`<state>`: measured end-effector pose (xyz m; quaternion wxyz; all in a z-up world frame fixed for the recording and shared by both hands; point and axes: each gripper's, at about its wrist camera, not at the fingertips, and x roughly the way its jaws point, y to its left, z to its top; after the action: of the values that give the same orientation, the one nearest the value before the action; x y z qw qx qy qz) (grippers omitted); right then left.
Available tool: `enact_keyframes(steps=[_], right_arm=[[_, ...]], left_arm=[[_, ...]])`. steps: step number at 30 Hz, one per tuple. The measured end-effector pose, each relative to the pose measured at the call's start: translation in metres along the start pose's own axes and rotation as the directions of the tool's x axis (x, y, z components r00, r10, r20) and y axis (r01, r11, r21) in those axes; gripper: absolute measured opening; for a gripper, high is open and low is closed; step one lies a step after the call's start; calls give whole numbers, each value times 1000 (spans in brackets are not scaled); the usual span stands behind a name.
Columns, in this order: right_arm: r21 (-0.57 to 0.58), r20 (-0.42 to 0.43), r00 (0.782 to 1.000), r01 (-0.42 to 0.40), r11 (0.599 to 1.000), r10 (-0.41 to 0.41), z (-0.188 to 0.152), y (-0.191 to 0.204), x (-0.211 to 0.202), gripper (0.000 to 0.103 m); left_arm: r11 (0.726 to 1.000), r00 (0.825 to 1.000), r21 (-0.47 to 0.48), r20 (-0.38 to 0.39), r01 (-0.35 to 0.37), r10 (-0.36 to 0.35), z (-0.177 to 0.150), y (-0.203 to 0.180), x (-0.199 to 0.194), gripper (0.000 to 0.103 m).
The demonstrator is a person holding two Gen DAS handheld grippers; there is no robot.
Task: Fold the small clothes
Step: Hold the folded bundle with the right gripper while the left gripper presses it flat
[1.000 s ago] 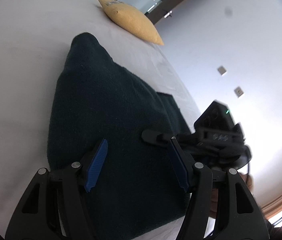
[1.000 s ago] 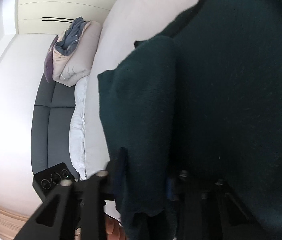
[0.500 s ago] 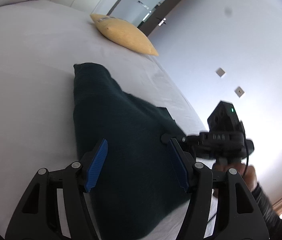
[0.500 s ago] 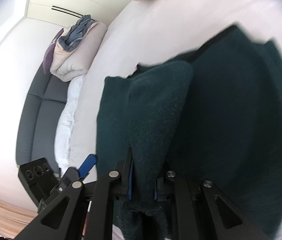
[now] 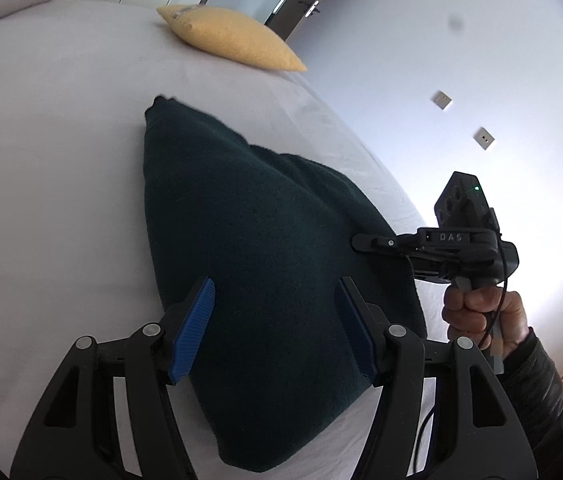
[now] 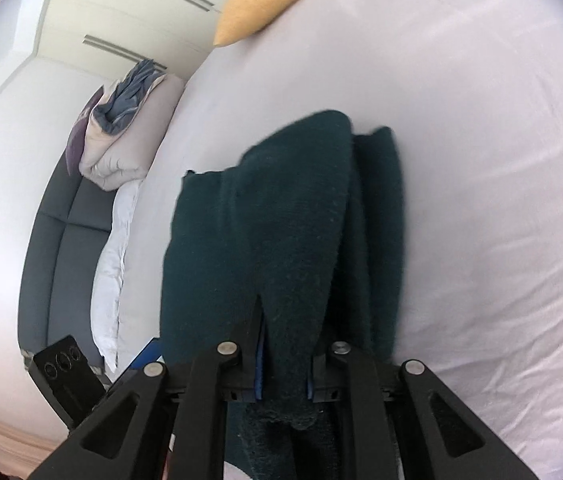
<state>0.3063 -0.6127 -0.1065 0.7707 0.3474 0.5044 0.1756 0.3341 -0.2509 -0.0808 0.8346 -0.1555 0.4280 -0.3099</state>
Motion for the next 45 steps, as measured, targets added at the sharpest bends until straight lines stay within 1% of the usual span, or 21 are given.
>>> enact_keyframes(steps=[1, 5, 9, 11, 13, 16, 19, 20, 21, 23, 24, 25, 27, 29, 31, 35, 38, 39, 41, 43, 45], right_arm=[[-2, -9, 1000, 15, 1000, -15, -1, -3, 3, 15], [39, 13, 1000, -17, 999, 17, 3, -18, -4, 15], [45, 11, 1000, -15, 999, 15, -2, -18, -4, 15], [65, 14, 999, -39, 997, 38, -2, -23, 0, 15], [86, 24, 998, -64, 994, 63, -5, -32, 2, 13], [110, 50, 995, -93, 990, 88, -11, -32, 0, 16], [118, 71, 996, -64, 991, 56, -27, -18, -13, 33], [109, 74, 996, -57, 992, 49, -34, -12, -17, 44], [92, 73, 997, -37, 995, 31, -43, -5, -18, 49], [56, 45, 999, 9, 998, -12, -59, 4, -20, 49], [45, 28, 999, 17, 999, -19, -66, 6, -18, 47], [38, 25, 999, 25, 999, -26, -70, 7, -18, 41], [37, 29, 997, 63, 997, -65, -73, -1, -20, 11], [99, 46, 999, 13, 995, -18, -72, -19, -28, 10], [119, 69, 998, -6, 993, -2, -71, -29, -37, 9], [83, 77, 997, -23, 996, 16, -78, -28, -49, 9], [133, 52, 999, -20, 991, 13, -84, -57, -37, 8], [167, 67, 996, -69, 984, 58, -87, -71, -35, 7], [181, 102, 989, -122, 976, 105, -92, -82, -36, 6], [162, 116, 986, -137, 977, 119, -96, -86, -36, 5], [178, 119, 982, -166, 970, 146, -96, -90, -37, 6]], left_arm=[[1000, 1000, 4, -5, -1, 1, -1, 0, 0, 61], [998, 1000, 60, -8, -10, 10, -3, -11, -4, 61], [997, 999, 76, -24, -20, 22, -6, -12, 0, 61], [996, 999, 86, -34, -19, 22, -9, -14, 3, 61], [992, 997, 120, -57, -46, 54, -13, -16, 10, 62], [990, 996, 127, -70, -55, 64, -18, -15, 15, 62], [989, 995, 133, -78, -58, 69, -19, -12, 18, 62], [988, 994, 139, -82, -60, 72, -19, -12, 19, 62], [988, 994, 142, -84, -62, 75, -19, -12, 20, 62], [988, 993, 141, -83, -66, 78, -19, -12, 19, 62], [988, 993, 138, -83, -67, 79, -20, -13, 19, 62], [988, 993, 135, -82, -69, 80, -20, -12, 18, 62], [989, 993, 131, -86, -66, 77, -20, -12, 17, 62], [989, 993, 135, -90, -66, 78, -20, -14, 16, 62], [988, 992, 139, -95, -69, 83, -19, -17, 15, 62], [983, 989, 158, -101, -90, 107, -21, -23, 17, 62], [982, 987, 162, -113, -94, 113, -26, -22, 22, 62], [980, 987, 172, -112, -98, 118, -27, -23, 21, 62], [975, 984, 192, -118, -111, 135, -29, -24, 20, 62], [974, 981, 192, -127, -118, 144, -28, -24, 22, 62], [972, 978, 197, -138, -130, 159, -28, -24, 24, 62]])
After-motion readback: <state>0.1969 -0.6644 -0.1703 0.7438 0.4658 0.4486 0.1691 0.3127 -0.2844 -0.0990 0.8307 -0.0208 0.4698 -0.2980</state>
